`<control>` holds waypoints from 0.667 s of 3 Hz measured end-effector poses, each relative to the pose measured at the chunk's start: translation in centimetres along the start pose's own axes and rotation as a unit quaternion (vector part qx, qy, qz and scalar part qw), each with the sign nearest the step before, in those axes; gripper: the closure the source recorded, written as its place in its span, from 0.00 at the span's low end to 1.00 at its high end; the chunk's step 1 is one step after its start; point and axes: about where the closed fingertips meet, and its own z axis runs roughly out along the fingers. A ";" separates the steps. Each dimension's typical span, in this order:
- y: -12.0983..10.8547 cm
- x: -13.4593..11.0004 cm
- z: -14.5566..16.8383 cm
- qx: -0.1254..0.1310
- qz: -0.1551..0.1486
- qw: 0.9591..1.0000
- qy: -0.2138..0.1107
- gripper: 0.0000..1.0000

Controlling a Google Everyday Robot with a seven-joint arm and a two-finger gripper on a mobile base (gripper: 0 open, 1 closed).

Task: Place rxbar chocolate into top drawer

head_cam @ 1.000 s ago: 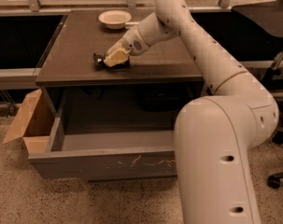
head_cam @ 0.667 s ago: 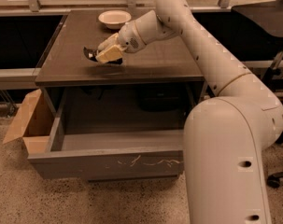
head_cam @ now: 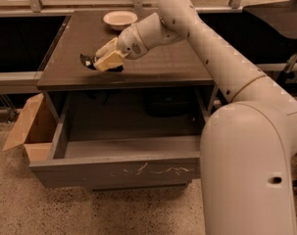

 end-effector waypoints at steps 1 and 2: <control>6.0 -1.4 2.2 -0.037 -0.015 0.999 0.013 1.00; 9.3 -1.1 3.9 -0.059 -0.009 0.998 0.033 1.00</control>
Offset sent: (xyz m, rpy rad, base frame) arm -0.1310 0.0446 -0.0211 -0.1205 0.0723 0.1413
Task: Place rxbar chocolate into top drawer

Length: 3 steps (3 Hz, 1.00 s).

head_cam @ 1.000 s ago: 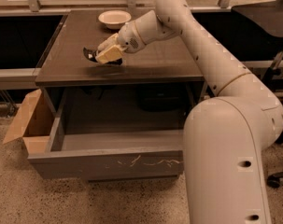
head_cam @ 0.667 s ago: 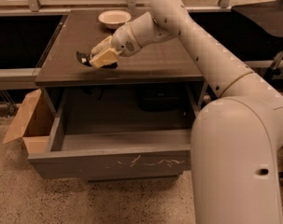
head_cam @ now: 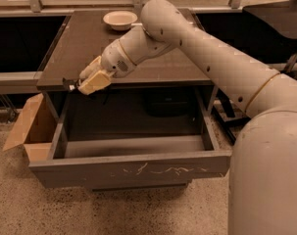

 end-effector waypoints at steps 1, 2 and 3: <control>2.0 1.8 3.3 -0.035 0.028 0.999 0.007 1.00; 3.2 3.7 6.4 -0.062 0.051 0.996 0.031 1.00; 4.1 6.7 9.6 -0.081 0.084 0.991 0.058 1.00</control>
Offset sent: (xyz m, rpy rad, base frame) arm -0.0557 0.0430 -0.1067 -0.1666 0.2117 0.0695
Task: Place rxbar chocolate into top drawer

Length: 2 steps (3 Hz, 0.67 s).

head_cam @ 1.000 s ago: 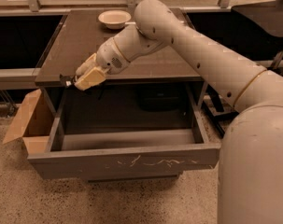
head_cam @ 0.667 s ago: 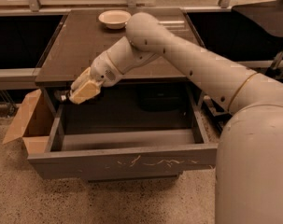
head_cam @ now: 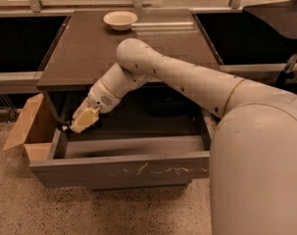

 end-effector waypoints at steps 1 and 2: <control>-0.3 2.1 2.0 -0.001 0.024 0.999 0.037 1.00; -0.6 3.9 3.4 0.018 0.047 0.994 0.094 0.74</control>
Offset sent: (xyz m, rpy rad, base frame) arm -0.0085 -0.0057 -0.0682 -0.3444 -0.0149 -0.0740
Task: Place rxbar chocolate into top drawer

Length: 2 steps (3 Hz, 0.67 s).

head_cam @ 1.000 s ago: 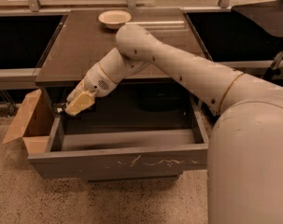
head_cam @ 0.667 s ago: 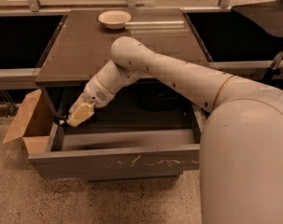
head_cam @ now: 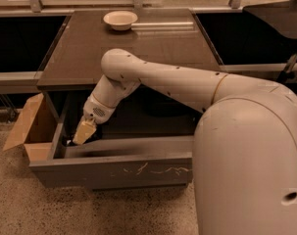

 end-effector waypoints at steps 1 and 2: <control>0.0 0.0 0.0 0.000 0.000 1.000 0.000 0.49; 0.0 0.0 0.0 0.000 0.000 1.000 0.000 0.20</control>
Offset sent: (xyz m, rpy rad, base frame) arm 0.0000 0.0000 0.0000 0.0000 0.0001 -0.0001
